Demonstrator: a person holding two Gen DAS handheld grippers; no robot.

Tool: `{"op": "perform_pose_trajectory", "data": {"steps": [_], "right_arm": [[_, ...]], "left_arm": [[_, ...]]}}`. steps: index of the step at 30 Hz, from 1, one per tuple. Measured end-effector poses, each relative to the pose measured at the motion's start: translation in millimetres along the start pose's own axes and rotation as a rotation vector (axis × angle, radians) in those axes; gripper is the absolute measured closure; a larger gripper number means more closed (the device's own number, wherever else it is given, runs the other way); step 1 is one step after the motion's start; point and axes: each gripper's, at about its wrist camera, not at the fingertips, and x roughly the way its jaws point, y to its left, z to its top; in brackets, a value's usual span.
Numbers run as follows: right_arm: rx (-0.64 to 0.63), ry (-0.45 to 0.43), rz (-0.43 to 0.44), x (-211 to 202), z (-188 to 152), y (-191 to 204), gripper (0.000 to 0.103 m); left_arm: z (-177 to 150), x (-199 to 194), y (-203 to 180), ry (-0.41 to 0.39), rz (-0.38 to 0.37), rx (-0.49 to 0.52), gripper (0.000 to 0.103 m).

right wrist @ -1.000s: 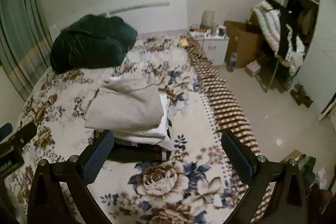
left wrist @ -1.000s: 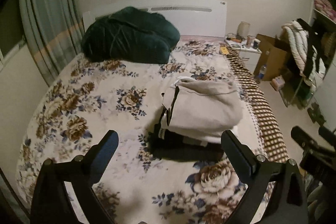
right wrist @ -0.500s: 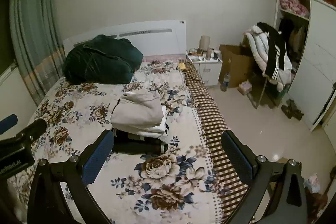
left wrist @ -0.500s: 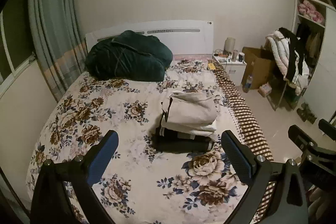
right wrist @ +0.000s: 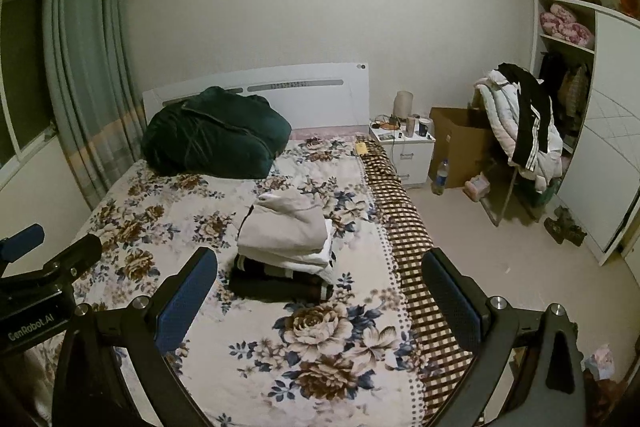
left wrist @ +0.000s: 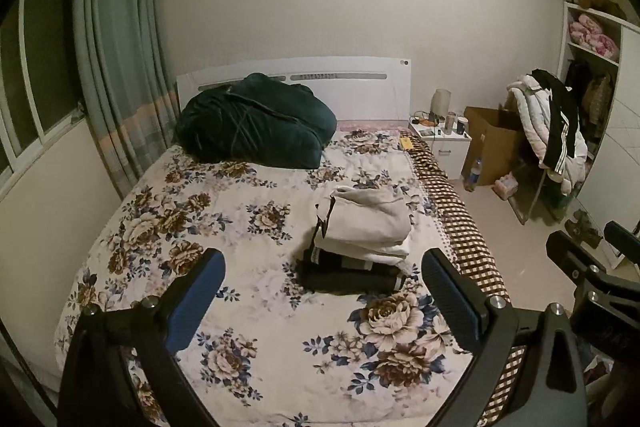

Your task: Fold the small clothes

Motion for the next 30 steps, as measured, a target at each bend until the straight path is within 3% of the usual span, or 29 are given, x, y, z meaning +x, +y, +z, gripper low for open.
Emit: {"op": "perform_pose_trajectory", "data": {"steps": [9, 30], "right_arm": [[-0.015, 0.011, 0.011, 12.5, 10.4, 1.4, 0.0], [-0.035, 0.046, 0.022, 35.9, 8.3, 3.2, 0.0]], "left_arm": [[5.8, -1.6, -1.7, -0.02, 0.019, -0.001, 0.0], [1.1, 6.8, 7.9, 0.031, 0.026, -0.023, 0.0]]}}
